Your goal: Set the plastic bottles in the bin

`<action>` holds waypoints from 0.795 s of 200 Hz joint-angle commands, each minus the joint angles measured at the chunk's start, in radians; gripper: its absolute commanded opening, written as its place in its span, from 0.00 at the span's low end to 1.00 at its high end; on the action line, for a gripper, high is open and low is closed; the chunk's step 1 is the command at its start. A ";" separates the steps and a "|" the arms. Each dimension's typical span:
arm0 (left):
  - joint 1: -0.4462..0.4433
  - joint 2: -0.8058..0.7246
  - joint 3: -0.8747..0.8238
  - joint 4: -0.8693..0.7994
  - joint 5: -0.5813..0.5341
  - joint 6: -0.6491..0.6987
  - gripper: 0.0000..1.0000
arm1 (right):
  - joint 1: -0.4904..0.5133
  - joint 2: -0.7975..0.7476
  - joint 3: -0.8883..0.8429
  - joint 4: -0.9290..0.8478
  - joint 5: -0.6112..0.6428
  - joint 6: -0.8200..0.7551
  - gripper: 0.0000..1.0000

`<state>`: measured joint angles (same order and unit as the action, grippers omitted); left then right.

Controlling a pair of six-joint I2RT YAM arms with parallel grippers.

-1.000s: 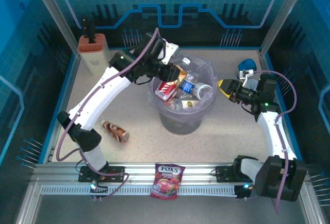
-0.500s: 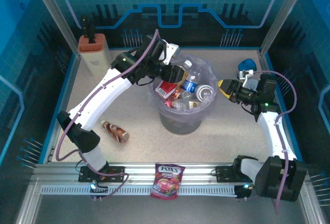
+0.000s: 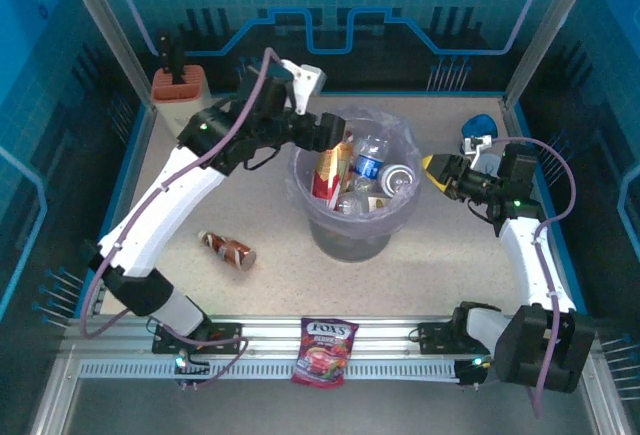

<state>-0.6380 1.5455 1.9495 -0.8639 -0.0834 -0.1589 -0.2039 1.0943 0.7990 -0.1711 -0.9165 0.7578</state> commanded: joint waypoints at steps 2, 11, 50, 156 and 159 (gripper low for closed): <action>0.058 -0.108 -0.017 -0.099 -0.100 -0.055 0.86 | -0.005 0.017 0.020 0.008 -0.001 -0.015 0.59; 0.100 -0.152 -0.064 -0.131 -0.102 -0.101 0.86 | -0.005 0.023 0.021 0.013 0.000 -0.015 0.59; 0.347 -0.373 -0.443 -0.178 -0.049 -0.284 0.90 | -0.001 0.056 0.014 0.048 0.000 -0.009 0.59; 0.528 -0.495 -1.249 0.239 0.055 -0.671 0.99 | -0.008 0.010 0.037 -0.130 0.030 -0.136 0.75; 0.528 -0.493 -1.260 0.249 0.054 -0.677 0.99 | -0.008 0.006 0.038 -0.134 0.030 -0.140 0.75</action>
<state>-0.1177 1.0424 0.7490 -0.7578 -0.0467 -0.7338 -0.2039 1.1305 0.8028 -0.2237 -0.8951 0.6842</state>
